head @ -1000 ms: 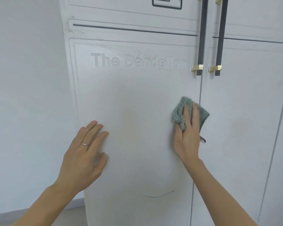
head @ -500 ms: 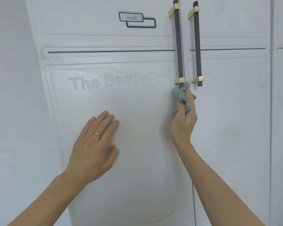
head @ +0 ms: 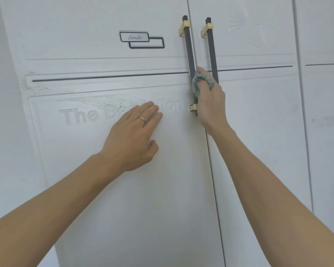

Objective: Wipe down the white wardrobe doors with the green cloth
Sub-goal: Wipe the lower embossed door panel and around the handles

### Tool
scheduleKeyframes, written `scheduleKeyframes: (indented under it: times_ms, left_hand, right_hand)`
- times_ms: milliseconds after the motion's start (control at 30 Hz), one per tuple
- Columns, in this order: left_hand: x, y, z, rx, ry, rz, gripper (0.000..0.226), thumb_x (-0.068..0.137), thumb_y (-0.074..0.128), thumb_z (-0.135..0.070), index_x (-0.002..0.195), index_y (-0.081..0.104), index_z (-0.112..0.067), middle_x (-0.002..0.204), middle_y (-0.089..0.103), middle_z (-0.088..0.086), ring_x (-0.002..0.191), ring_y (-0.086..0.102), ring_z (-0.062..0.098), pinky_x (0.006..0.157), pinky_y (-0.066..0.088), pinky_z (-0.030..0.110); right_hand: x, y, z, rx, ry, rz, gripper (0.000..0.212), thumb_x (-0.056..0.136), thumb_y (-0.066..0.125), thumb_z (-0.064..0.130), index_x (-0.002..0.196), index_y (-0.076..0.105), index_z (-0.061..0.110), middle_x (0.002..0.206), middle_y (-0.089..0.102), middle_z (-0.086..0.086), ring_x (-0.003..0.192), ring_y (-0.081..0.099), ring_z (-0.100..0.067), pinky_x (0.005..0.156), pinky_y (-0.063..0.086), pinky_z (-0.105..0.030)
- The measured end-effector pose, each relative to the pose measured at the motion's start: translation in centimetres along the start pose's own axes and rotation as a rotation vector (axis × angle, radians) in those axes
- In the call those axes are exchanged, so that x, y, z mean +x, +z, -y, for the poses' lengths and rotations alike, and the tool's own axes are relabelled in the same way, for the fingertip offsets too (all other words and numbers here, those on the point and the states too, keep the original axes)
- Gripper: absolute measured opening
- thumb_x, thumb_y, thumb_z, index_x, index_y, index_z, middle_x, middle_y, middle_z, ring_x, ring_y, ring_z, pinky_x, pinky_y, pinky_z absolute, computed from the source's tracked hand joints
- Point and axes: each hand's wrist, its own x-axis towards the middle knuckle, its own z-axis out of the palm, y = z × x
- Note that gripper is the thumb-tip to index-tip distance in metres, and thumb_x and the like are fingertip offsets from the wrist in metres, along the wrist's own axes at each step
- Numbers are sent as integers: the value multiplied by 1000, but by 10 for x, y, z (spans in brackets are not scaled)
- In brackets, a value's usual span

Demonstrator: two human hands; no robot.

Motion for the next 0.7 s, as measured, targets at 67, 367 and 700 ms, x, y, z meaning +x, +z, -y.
scheduleKeyframes:
  times_ms: [67,367,700]
  left_hand:
    - [6,0,0,-3,3,14,63,81,58,-25,140,59,-1,149,56,15,144,45,33,118,26,39]
    - [4,-4,-6,-37,-34,71,62,86,62,-23,145,55,-5,155,51,12,151,37,29,122,28,43]
    - [1,-16,6,-73,-34,177,71,91,68,-24,155,44,-5,164,41,8,157,28,26,125,22,41]
  right_hand:
    - [11,2,10,-21,-11,6,43,99,44,32,138,61,31,123,67,15,107,62,-6,98,53,-31]
    - [-40,-13,-27,70,-36,75,49,99,42,25,147,53,28,141,58,20,122,53,10,107,41,-16]
    - [-30,-12,-11,41,-18,77,49,102,41,20,151,49,25,123,68,22,114,61,-6,83,46,-12]
